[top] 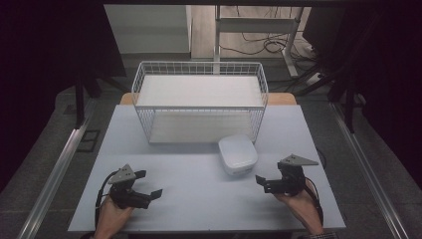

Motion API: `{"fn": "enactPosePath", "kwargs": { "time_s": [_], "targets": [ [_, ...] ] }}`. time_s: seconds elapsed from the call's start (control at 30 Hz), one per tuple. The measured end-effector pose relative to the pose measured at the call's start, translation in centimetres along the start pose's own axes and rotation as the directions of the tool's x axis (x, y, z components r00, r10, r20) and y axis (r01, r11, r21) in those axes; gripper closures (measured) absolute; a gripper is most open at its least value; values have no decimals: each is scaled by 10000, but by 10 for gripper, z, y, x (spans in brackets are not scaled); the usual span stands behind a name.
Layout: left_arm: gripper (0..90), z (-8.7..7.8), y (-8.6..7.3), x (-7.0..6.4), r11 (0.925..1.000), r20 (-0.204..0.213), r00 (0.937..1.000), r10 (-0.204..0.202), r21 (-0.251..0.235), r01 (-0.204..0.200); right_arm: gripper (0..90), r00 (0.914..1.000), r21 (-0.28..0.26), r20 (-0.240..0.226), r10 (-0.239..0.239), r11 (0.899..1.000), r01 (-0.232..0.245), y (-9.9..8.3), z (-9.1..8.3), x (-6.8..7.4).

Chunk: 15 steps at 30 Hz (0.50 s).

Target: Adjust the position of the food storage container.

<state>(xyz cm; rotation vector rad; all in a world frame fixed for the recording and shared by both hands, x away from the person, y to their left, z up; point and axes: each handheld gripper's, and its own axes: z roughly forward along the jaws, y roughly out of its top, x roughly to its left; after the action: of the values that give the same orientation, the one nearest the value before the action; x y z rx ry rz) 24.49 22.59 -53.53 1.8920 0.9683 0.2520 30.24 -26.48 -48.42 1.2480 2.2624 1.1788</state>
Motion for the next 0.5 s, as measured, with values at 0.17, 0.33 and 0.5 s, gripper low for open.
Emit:
{"fn": "enactPosePath", "kwargs": {
  "time_s": [0.17, 0.33, 0.5],
  "targets": [
    [0, 0, 0, 1, 10000, -21, 10000, -65, 8, 65, 8, 9999, -23, 127, 18, 10000, -18, 16, 2, -1],
    [0, 0, 0, 1, 9999, -58, 9999, -105, -1, 105, 161, 9989, -94, 458, 87, 9999, -83, 34, 5, -3],
    [0, 0, -1, 2, 9999, -171, 9998, -89, 104, 91, 396, 9978, -79, 656, -62, 9999, 67, 52, 13, -5]
  ]
}}
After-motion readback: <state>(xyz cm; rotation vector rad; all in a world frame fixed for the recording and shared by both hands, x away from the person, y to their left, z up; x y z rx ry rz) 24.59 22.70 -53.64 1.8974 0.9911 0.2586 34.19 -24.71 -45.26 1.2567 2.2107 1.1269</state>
